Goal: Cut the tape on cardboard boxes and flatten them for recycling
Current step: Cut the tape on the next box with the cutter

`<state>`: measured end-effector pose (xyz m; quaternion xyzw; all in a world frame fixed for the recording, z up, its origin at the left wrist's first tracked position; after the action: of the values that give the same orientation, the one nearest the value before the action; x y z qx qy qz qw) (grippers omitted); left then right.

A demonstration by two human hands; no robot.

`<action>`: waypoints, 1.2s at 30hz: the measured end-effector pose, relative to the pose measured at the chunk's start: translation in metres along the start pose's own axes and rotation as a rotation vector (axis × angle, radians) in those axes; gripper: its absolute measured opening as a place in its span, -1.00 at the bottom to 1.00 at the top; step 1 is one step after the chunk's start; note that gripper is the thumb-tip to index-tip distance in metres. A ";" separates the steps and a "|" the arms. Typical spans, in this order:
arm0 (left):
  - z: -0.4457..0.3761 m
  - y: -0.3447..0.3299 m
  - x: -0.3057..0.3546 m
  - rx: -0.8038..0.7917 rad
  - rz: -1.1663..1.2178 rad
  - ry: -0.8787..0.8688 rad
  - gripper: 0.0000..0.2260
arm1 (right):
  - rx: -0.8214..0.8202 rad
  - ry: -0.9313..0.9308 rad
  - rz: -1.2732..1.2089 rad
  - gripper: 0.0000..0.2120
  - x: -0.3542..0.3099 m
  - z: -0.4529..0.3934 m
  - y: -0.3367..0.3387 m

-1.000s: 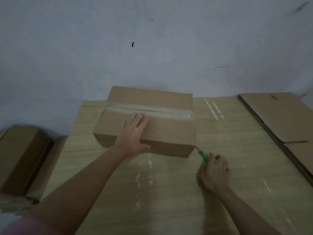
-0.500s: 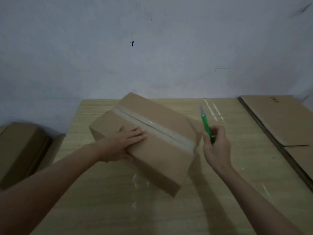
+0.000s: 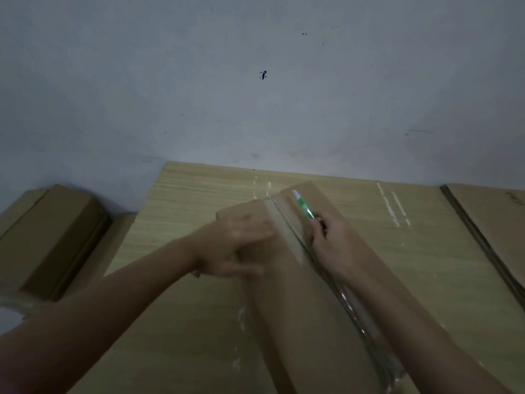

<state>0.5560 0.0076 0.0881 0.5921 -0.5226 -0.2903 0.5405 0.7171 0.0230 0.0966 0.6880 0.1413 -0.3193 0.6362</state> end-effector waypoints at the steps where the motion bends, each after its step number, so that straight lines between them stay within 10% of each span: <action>1: 0.002 0.017 -0.017 0.176 -0.058 0.101 -0.38 | -0.001 0.027 0.021 -0.78 -0.007 -0.004 -0.005; 4: 0.007 0.029 -0.070 0.417 0.045 0.527 -0.47 | -0.033 0.070 0.059 -0.80 -0.022 -0.015 -0.024; 8: 0.006 -0.007 -0.103 0.299 0.305 0.803 -0.53 | -0.043 0.061 0.143 -0.76 -0.027 -0.021 -0.033; 36: 0.012 -0.029 -0.109 0.240 0.336 0.769 -0.44 | -0.218 0.115 0.745 -0.65 -0.064 0.000 -0.056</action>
<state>0.5232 0.1018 0.0335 0.6225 -0.4026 0.1061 0.6627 0.6351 0.0451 0.0919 0.6374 -0.0496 -0.0107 0.7689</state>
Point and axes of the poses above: each hand's wrist, its own z-axis away from the middle knuckle, its own y-axis out of the back of the hand, x = y × z, the point moved 9 cm from there along -z, towards the middle knuckle, and after that the axes turned 13 degrees about -y, right-handed, at the moved point
